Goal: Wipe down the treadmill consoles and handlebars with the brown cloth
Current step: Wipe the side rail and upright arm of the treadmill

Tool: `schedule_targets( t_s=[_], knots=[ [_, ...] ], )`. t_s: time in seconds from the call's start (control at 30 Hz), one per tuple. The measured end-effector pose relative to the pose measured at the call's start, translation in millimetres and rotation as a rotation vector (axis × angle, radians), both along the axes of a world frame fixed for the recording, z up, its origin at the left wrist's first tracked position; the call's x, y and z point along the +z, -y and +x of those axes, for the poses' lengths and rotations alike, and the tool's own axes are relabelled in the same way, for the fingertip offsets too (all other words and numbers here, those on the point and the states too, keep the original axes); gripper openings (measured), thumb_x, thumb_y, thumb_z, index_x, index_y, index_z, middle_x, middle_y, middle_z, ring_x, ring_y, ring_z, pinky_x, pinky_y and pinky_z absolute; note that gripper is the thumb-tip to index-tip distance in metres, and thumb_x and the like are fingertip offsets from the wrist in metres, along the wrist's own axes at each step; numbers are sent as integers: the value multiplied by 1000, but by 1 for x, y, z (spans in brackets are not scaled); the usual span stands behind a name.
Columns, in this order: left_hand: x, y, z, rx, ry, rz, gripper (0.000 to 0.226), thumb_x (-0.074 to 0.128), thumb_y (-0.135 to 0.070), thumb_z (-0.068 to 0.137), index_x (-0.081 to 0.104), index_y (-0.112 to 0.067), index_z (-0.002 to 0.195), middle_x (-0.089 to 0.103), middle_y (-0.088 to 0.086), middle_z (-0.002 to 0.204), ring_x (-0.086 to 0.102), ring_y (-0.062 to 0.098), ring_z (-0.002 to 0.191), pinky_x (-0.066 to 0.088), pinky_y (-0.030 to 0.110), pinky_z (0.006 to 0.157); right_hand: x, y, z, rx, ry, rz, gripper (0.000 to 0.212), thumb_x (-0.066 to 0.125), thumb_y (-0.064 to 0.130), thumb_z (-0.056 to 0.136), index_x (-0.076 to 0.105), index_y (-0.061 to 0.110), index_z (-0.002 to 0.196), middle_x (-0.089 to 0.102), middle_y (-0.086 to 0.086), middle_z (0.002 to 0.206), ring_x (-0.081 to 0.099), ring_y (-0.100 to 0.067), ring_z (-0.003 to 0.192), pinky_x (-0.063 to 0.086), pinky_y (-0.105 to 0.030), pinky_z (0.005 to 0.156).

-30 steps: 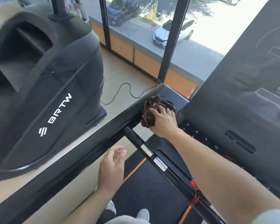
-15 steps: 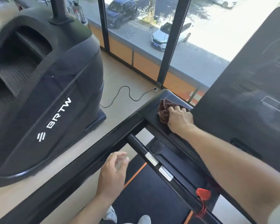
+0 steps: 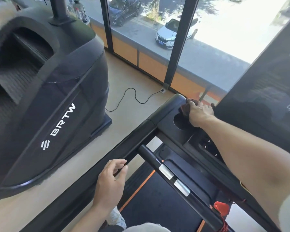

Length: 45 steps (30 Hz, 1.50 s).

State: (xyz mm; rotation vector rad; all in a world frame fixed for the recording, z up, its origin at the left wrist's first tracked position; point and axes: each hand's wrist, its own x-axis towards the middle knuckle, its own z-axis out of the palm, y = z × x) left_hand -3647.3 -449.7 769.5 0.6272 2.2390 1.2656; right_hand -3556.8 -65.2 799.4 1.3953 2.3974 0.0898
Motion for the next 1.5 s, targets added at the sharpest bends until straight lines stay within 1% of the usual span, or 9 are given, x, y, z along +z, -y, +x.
schedule_targets(
  t_s=[0.3, 0.57, 0.73, 0.87, 1.03, 1.17, 1.27, 1.4, 1.5],
  knots=[
    [-1, -18, 3, -75, 49, -1, 19, 65, -18, 96, 67, -37, 96, 70, -20, 100, 62, -7, 101, 47, 17, 91, 3, 66, 1, 31, 9, 20, 54, 59, 21, 92, 45, 14, 143, 56, -19, 128, 63, -36, 110, 44, -42, 92],
    [-4, -23, 22, -121, 120, -25, 12, 62, -22, 99, 66, -33, 102, 70, -17, 105, 60, -13, 101, 45, 2, 83, 3, 168, 20, 114, -319, -29, 65, 62, 19, 84, 47, 34, 145, 60, -1, 132, 70, -30, 102, 43, -35, 75],
    [-19, -18, 33, -53, 351, -44, 18, 57, -40, 99, 58, -43, 116, 75, -12, 96, 71, 7, 95, 56, 42, 92, 9, 238, 29, 167, -443, -416, 63, 57, 24, 83, 46, 45, 142, 59, 14, 137, 63, -26, 114, 47, -34, 86],
    [-19, 3, 52, -13, 417, -74, 23, 57, -40, 101, 55, -39, 124, 74, -14, 101, 70, 7, 98, 55, 38, 95, 14, 254, 43, 148, -488, -492, 67, 57, 19, 83, 45, 46, 143, 56, 17, 138, 59, -22, 120, 48, -34, 90],
    [-10, 44, 78, 208, 582, 120, 35, 58, 3, 99, 60, -27, 118, 74, -4, 110, 73, 0, 92, 55, 15, 75, 20, 286, 47, 200, -629, -947, 55, 66, 16, 75, 64, 42, 124, 74, 13, 104, 67, -4, 94, 56, -30, 84],
    [-11, 99, 91, 448, 830, 311, 46, 81, -28, 82, 64, -32, 124, 72, 0, 126, 71, 5, 107, 54, 35, 88, 14, 320, 41, 74, -700, -1357, 37, 74, 7, 81, 74, 29, 110, 79, 0, 102, 74, -21, 100, 58, -40, 96],
    [-13, 142, 94, 627, 1102, 521, 60, 73, -41, 86, 62, -11, 137, 68, 14, 132, 64, 29, 122, 49, 49, 99, 18, 353, 37, -113, -705, -1626, 22, 69, -2, 92, 72, 8, 111, 78, -13, 108, 74, -29, 104, 59, -35, 94],
    [-14, 197, 87, 790, 1083, 637, 53, 65, -35, 88, 66, -5, 132, 69, 19, 129, 63, 33, 124, 39, 49, 116, 12, 408, 28, -120, -607, -1535, 14, 68, 25, 99, 74, 23, 112, 80, 4, 106, 75, -15, 103, 56, -36, 101],
    [-16, 245, 84, 838, 1090, 633, 40, 66, -36, 90, 75, -10, 119, 73, 19, 122, 68, 36, 117, 47, 51, 107, -7, 447, 13, -142, -523, -1352, 27, 71, 55, 90, 73, 34, 107, 79, 11, 103, 74, -12, 100, 56, -37, 101]
  ],
)
